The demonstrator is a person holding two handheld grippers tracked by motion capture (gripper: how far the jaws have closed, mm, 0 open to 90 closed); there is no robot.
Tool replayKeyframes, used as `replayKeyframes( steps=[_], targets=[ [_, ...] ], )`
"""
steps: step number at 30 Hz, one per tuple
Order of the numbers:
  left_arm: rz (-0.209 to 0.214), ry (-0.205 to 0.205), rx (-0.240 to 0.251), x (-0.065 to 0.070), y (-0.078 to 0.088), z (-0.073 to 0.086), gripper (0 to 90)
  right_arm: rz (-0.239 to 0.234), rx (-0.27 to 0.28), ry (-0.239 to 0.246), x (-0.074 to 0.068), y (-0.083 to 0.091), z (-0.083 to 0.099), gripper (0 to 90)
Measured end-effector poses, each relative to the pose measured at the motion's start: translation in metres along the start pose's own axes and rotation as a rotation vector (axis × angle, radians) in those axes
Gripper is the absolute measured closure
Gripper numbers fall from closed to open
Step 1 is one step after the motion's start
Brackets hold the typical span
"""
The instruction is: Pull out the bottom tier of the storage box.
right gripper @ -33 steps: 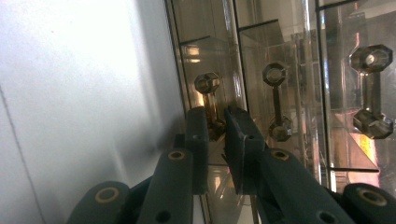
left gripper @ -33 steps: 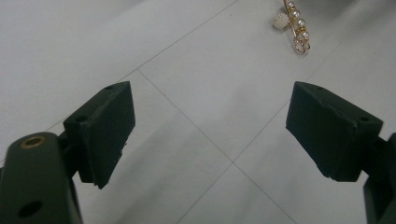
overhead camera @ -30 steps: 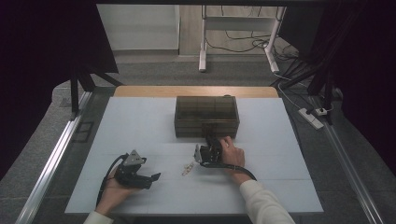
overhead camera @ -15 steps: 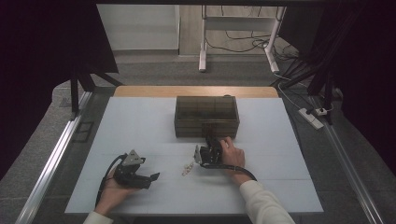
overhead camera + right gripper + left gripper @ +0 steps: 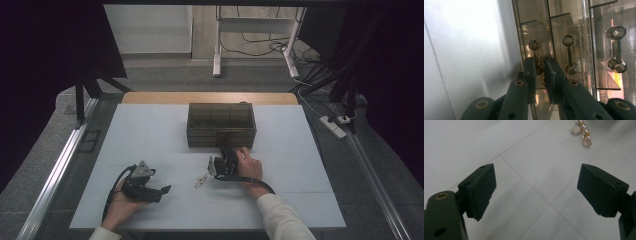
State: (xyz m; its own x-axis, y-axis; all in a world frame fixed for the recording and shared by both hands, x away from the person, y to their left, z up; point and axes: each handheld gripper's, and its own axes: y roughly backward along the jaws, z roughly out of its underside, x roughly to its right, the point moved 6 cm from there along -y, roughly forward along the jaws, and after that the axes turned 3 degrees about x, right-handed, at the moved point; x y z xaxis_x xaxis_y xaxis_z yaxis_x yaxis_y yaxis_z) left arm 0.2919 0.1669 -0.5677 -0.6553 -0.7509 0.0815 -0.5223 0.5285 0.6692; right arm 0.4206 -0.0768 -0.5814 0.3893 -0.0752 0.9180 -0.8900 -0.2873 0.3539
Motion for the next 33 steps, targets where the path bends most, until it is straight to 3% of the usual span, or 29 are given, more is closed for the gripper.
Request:
replayKeyframes(
  steps=[9, 10, 18, 19, 20, 21, 25, 27, 29, 33],
  targets=[
    [-0.003, 0.0, 0.005, 0.0, 0.001, 0.0, 15.6, -0.011, -0.021, 0.007, -0.001, 0.003, 0.0, 80.0],
    [-0.004, -0.001, 0.008, 0.0, 0.002, 0.0, 15.6, -0.003, -0.003, 0.0, -0.001, 0.003, -0.001, 79.9],
    [-0.004, -0.001, 0.006, 0.0, 0.002, 0.0, 15.6, -0.016, -0.02, 0.011, -0.002, 0.006, -0.001, 79.9],
    [-0.004, -0.001, 0.005, 0.0, 0.002, 0.0, 15.6, -0.004, 0.001, 0.004, -0.002, 0.006, -0.002, 80.1],
    [-0.004, -0.001, 0.005, 0.0, 0.002, 0.0, 15.6, -0.012, 0.002, 0.004, -0.003, 0.007, -0.003, 89.5],
    [-0.004, -0.002, 0.005, 0.0, 0.002, 0.0, 15.6, -0.004, 0.028, -0.005, -0.002, 0.01, -0.005, 90.0],
    [-0.004, -0.004, 0.004, 0.0, 0.001, 0.0, 15.6, -0.007, 0.035, -0.008, 0.0, 0.017, -0.013, 90.0],
    [-0.005, -0.005, 0.004, 0.0, 0.001, 0.0, 15.6, 0.006, 0.019, 0.002, 0.0, 0.016, -0.011, 89.8],
    [-0.004, -0.004, 0.005, 0.0, 0.002, 0.0, 15.6, 0.008, 0.032, -0.021, 0.0, 0.012, -0.009, 85.1],
    [-0.004, -0.006, 0.0, 0.0, 0.001, 0.0, 15.5, -0.001, -0.006, -0.02, 0.0, 0.006, -0.001, 78.9]
  ],
)
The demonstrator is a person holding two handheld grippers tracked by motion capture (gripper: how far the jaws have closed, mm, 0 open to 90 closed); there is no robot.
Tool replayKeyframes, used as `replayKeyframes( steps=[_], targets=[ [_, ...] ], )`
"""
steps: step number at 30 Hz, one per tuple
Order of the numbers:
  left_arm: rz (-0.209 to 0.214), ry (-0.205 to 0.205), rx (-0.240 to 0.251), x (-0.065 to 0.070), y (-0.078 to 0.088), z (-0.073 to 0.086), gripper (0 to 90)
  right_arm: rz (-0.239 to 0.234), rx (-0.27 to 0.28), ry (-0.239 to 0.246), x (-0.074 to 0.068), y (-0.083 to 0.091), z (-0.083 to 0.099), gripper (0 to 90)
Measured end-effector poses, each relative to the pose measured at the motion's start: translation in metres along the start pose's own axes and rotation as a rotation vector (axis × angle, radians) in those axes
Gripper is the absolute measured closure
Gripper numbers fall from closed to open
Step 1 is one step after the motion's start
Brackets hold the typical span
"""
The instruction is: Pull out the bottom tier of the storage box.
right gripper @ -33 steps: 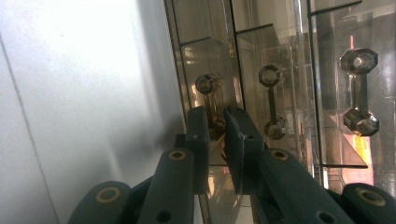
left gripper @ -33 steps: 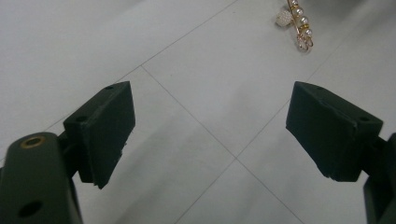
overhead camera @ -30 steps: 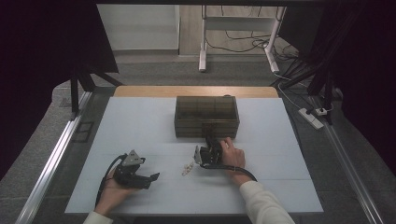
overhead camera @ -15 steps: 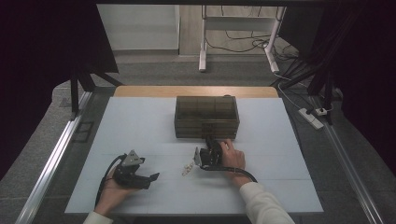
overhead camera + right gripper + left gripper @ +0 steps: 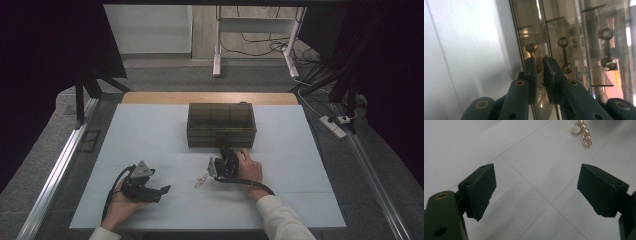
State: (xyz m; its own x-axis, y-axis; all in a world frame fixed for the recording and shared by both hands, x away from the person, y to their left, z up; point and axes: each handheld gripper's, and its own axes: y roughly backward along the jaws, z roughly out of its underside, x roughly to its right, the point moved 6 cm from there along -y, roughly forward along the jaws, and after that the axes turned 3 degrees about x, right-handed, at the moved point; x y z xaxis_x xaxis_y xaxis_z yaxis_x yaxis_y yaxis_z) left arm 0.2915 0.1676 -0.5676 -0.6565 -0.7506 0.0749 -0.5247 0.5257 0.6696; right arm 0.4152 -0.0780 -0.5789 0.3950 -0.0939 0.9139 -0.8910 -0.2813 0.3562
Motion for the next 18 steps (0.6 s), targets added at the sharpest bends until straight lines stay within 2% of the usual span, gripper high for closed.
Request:
replayKeyframes(
  steps=[7, 8, 12, 13, 15, 16, 17, 18],
  targets=[
    [-0.002, 0.004, 0.002, 0.0, 0.0002, -0.0002, 15.5, 0.008, 0.0, 0.014, -0.0038, -0.0095, 0.0045, 77.3],
    [-0.001, 0.001, 0.002, 0.0, 0.0001, -0.0002, 15.5, 0.006, -0.023, 0.017, -0.0036, -0.0086, 0.0056, 78.1],
    [-0.001, 0.001, 0.002, 0.0, 0.0001, -0.0003, 15.5, 0.014, -0.025, 0.038, -0.0032, -0.0083, 0.0058, 79.5],
    [-0.002, 0.004, 0.002, 0.0, 0.0002, -0.0003, 15.5, 0.028, 0.0, 0.034, -0.0038, -0.0095, 0.0053, 79.7],
    [-0.002, 0.005, 0.004, 0.0001, 0.0005, -0.0004, 15.5, 0.02, 0.004, 0.036, -0.0038, -0.0094, 0.0053, 79.8],
    [-0.001, 0.004, 0.005, 0.0001, 0.0006, -0.0004, 15.5, 0.014, -0.018, 0.042, -0.0037, -0.0071, 0.0058, 79.9],
    [-0.001, 0.005, 0.005, 0.0, 0.0006, -0.0004, 15.5, 0.021, 0.002, 0.039, -0.0038, -0.0077, 0.005, 80.0],
    [-0.001, 0.005, 0.005, -0.0001, 0.0007, -0.0003, 15.5, 0.025, -0.001, 0.041, -0.0034, -0.0065, 0.0045, 80.1]
  ],
)
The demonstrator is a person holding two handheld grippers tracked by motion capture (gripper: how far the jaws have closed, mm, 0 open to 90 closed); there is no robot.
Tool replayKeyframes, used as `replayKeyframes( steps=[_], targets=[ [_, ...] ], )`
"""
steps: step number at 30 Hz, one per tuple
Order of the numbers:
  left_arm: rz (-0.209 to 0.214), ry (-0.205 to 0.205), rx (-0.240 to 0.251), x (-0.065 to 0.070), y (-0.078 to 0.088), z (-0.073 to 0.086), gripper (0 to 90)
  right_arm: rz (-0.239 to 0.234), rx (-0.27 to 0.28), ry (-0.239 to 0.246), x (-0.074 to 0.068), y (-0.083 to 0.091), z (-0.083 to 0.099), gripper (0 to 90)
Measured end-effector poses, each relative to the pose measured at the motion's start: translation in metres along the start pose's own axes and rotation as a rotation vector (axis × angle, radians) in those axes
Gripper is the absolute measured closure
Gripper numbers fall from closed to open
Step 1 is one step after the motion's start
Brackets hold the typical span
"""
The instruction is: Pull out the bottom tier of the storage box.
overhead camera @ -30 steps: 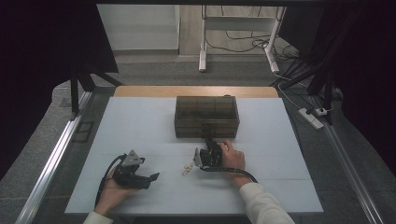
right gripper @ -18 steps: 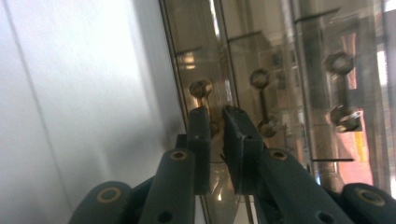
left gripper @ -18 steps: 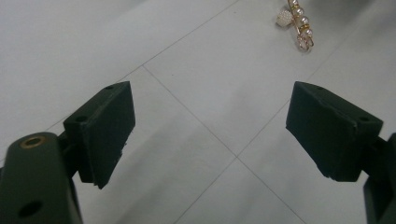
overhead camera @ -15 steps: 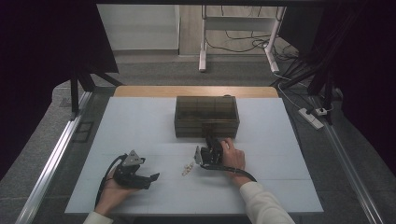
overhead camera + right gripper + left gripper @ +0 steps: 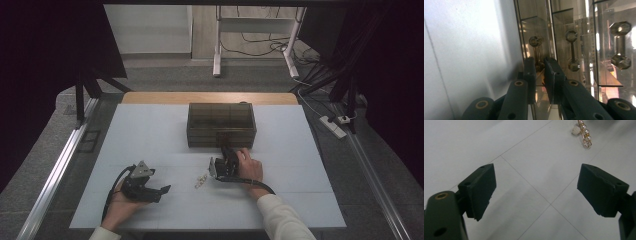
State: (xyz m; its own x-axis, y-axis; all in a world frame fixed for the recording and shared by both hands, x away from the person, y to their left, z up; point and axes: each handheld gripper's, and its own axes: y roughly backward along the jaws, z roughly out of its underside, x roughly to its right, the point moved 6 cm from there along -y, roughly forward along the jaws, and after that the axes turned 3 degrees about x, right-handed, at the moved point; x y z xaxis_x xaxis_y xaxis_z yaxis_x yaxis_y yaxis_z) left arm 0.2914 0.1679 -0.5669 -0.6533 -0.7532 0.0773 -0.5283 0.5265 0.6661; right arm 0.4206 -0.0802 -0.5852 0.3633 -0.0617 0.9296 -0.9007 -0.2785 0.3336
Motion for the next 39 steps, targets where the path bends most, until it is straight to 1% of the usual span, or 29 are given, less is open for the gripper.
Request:
replayKeyframes(
  steps=[3, 4, 5, 7, 8, 11, 12, 13, 17, 20, 21, 22, 23, 25, 26, 28, 29, 32, 33, 34, 35, 38, 39],
  targets=[
    [-0.001, 0.0, 0.002, 0.0, 0.0, 0.0, 15.5, -0.003, 0.005, -0.001, 0.0, 0.002, -0.001, 80.0],
    [0.0, 0.001, 0.003, 0.0, 0.0, 0.0, 15.5, -0.01, -0.011, 0.005, 0.0, 0.004, -0.001, 80.0],
    [-0.001, 0.001, 0.003, 0.0, 0.0, 0.0, 15.5, 0.001, 0.008, -0.002, 0.0, 0.003, -0.002, 80.0],
    [-0.001, -0.001, 0.003, 0.0, 0.001, 0.0, 15.5, -0.017, -0.013, 0.003, 0.0, 0.007, -0.002, 80.0],
    [-0.001, -0.001, 0.003, 0.0, 0.001, 0.0, 15.5, -0.009, -0.004, 0.001, -0.001, 0.007, -0.002, 80.0],
    [0.0, -0.001, 0.003, 0.0, 0.0, 0.0, 15.5, -0.01, 0.004, -0.004, -0.001, 0.01, -0.003, 80.0],
    [0.0, 0.0, 0.002, 0.0, 0.0, 0.0, 15.5, -0.011, 0.0, -0.004, -0.001, 0.011, -0.003, 80.1],
    [0.0, -0.001, 0.001, 0.0, 0.0, 0.0, 15.5, -0.014, -0.016, 0.003, -0.001, 0.014, -0.002, 80.1],
    [0.0, -0.001, 0.001, 0.0, 0.0, 0.0, 15.5, -0.008, 0.012, -0.004, -0.002, 0.015, -0.003, 80.1],
    [0.0, -0.005, 0.002, 0.0, 0.0, 0.0, 15.5, -0.014, 0.008, -0.001, -0.003, 0.016, -0.004, 80.0],
    [0.0, -0.004, 0.002, 0.0, 0.0, 0.0, 15.5, -0.031, -0.012, 0.007, -0.004, 0.018, -0.003, 79.9],
    [0.001, -0.005, 0.001, 0.0, 0.0, 0.0, 15.5, -0.024, -0.008, 0.01, -0.005, 0.018, -0.004, 79.9],
    [0.0, -0.005, 0.0, 0.0, 0.0, 0.0, 15.5, -0.026, -0.015, 0.015, -0.005, 0.019, -0.004, 79.9],
    [0.0, -0.006, 0.0, 0.0, 0.0, 0.0, 15.5, -0.017, 0.009, 0.006, -0.006, 0.018, -0.004, 79.8],
    [0.0, -0.005, 0.001, 0.0, 0.0, 0.0, 15.5, -0.017, 0.01, 0.005, -0.006, 0.019, -0.005, 79.8],
    [-0.001, -0.005, 0.0, 0.0, 0.0, 0.0, 15.5, -0.018, 0.007, 0.005, -0.007, 0.02, -0.004, 79.7],
    [-0.001, -0.006, 0.0, 0.0, 0.0, 0.0, 15.5, -0.029, -0.003, 0.008, -0.007, 0.021, -0.004, 79.7],
    [-0.001, -0.006, -0.001, 0.0, 0.0, 0.0, 15.5, -0.034, 0.003, 0.007, -0.008, 0.021, -0.005, 79.5],
    [-0.001, -0.007, -0.001, 0.0, 0.0, 0.0, 15.5, -0.029, 0.005, 0.001, -0.008, 0.02, -0.005, 79.3],
    [-0.001, -0.007, -0.002, 0.0, 0.0, 0.0, 15.5, -0.035, 0.01, -0.008, -0.008, 0.02, -0.005, 78.9],
    [-0.002, -0.007, -0.002, 0.0, 0.0, 0.0, 15.5, -0.042, 0.004, -0.009, -0.007, 0.021, -0.004, 78.8],
    [-0.002, -0.007, -0.001, 0.0, 0.0, 0.0, 15.6, -0.047, 0.011, -0.017, -0.007, 0.02, -0.004, 78.1],
    [-0.002, -0.008, -0.002, 0.0, 0.0, 0.0, 15.5, -0.055, -0.003, -0.015, -0.007, 0.022, -0.004, 77.5]
  ],
)
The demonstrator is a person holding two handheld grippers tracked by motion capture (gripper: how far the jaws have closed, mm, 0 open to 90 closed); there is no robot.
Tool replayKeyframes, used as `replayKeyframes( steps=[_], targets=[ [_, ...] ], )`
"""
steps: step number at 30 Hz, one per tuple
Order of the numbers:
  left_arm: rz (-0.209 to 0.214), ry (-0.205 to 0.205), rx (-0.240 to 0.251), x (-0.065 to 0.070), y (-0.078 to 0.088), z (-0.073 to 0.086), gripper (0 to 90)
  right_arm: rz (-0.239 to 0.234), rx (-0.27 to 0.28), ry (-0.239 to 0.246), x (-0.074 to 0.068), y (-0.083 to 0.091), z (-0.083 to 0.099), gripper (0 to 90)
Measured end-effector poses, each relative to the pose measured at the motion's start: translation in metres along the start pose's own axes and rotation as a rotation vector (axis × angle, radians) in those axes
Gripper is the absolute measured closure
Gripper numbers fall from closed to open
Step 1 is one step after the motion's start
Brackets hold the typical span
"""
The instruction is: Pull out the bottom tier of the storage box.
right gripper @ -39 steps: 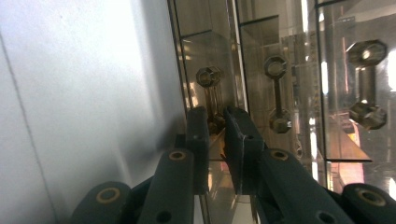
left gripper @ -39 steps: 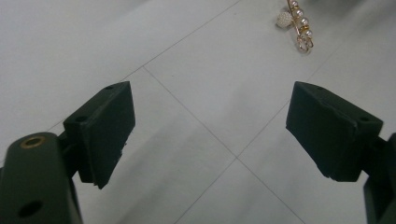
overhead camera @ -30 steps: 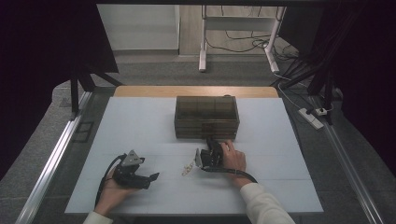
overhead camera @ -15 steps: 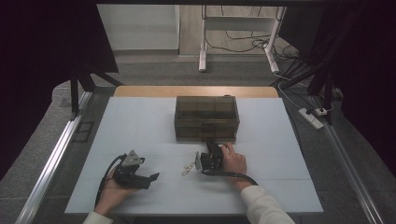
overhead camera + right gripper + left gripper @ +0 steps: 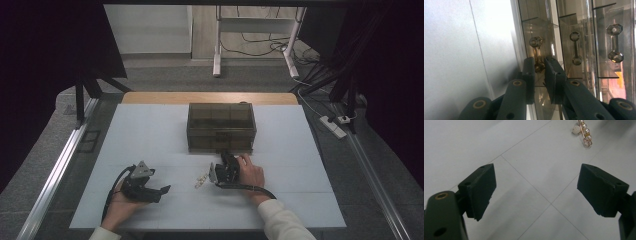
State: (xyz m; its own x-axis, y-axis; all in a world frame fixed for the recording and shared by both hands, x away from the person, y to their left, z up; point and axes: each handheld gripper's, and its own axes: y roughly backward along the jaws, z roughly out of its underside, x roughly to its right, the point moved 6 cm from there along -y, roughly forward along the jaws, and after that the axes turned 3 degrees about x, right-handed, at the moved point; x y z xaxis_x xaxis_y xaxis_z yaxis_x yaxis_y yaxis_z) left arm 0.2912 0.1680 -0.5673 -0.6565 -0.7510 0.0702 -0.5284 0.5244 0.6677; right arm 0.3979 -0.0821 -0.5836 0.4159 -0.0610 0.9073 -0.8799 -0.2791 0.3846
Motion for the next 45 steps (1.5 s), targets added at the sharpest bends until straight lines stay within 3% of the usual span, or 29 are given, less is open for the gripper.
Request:
replayKeyframes(
  steps=[6, 9, 17, 35, 42, 45],
  targets=[
    [-0.001, 0.0, 0.001, 0.0, 0.0, 0.0, 15.5, -0.013, 0.013, -0.005, -0.001, 0.001, -0.001, 72.5],
    [0.0, 0.001, 0.002, 0.0, 0.0, 0.0, 15.5, -0.046, 0.032, -0.035, 0.001, 0.003, -0.002, 68.7],
    [0.0, -0.003, 0.001, 0.0, 0.0, -0.001, 15.6, -0.17, 0.08, -0.196, 0.01, 0.012, -0.004, 59.8],
    [-0.003, -0.004, 0.004, -0.001, 0.0, -0.002, 15.5, -0.351, 0.146, -0.448, 0.03, 0.021, -0.005, 49.7],
    [-0.004, -0.004, 0.0, 0.0, -0.002, -0.001, 15.4, -0.404, 0.177, -0.517, 0.034, 0.022, -0.008, 48.6],
    [-0.002, -0.002, 0.007, -0.001, -0.001, -0.002, 15.5, -0.429, 0.182, -0.523, 0.034, 0.022, -0.01, 48.1]
  ],
)
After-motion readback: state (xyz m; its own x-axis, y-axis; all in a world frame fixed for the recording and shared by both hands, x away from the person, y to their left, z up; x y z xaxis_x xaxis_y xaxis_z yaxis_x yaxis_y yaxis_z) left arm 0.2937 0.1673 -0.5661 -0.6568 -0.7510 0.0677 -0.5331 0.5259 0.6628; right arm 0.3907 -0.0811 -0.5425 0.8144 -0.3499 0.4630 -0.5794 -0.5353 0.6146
